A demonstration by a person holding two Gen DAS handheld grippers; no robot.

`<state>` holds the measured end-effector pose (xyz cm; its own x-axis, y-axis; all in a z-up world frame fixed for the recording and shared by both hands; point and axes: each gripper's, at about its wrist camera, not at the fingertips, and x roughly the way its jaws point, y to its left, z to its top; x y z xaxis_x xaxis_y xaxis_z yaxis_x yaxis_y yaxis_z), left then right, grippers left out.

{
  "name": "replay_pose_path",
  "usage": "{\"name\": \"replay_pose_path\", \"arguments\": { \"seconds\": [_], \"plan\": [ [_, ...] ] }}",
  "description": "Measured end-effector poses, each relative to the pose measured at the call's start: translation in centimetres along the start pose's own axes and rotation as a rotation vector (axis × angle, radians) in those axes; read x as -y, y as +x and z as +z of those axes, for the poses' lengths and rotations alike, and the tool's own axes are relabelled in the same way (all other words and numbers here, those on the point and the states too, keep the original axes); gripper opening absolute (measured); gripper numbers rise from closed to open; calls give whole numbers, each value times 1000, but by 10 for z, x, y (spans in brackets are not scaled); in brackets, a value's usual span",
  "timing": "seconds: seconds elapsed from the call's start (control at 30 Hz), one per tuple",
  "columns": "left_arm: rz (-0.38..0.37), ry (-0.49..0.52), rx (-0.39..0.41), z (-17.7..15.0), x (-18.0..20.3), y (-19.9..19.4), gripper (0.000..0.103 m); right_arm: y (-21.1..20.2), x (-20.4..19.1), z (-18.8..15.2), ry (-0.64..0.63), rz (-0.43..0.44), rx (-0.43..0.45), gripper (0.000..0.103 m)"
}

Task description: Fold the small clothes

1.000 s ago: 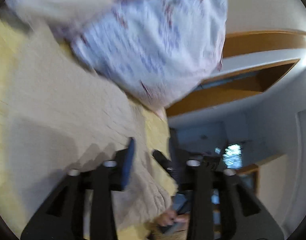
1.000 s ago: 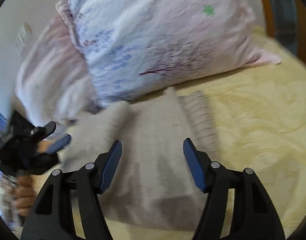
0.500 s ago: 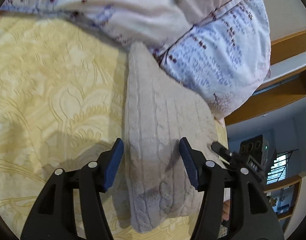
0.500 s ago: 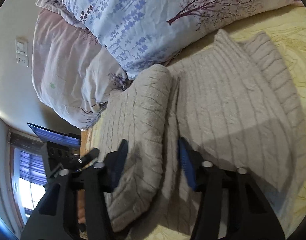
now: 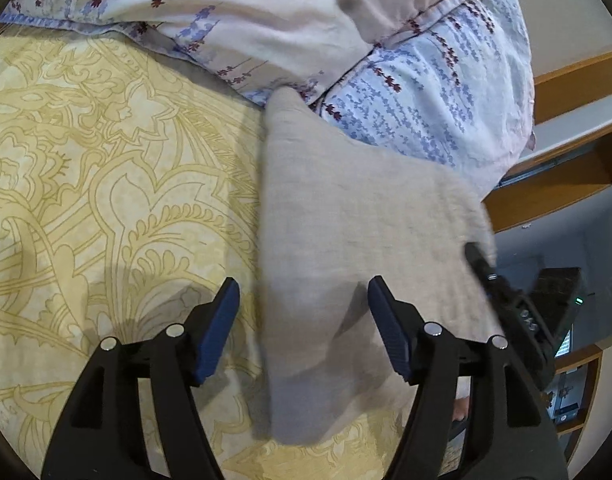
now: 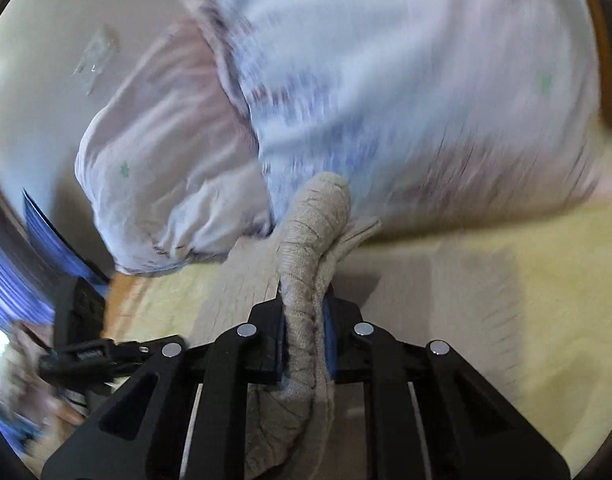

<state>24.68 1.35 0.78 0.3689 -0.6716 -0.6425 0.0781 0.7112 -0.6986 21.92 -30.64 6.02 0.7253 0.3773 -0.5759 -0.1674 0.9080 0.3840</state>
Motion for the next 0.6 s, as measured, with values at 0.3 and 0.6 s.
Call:
{"name": "replay_pose_path", "arguments": {
  "seconds": [0.3,0.6],
  "plan": [
    [-17,80,-49,-16,20,15,66,-8,51,-9,46,-128,-23,15],
    [-28,112,-89,-31,31,31,66,13,85,-23,104,-195,-117,18]
  ]
}}
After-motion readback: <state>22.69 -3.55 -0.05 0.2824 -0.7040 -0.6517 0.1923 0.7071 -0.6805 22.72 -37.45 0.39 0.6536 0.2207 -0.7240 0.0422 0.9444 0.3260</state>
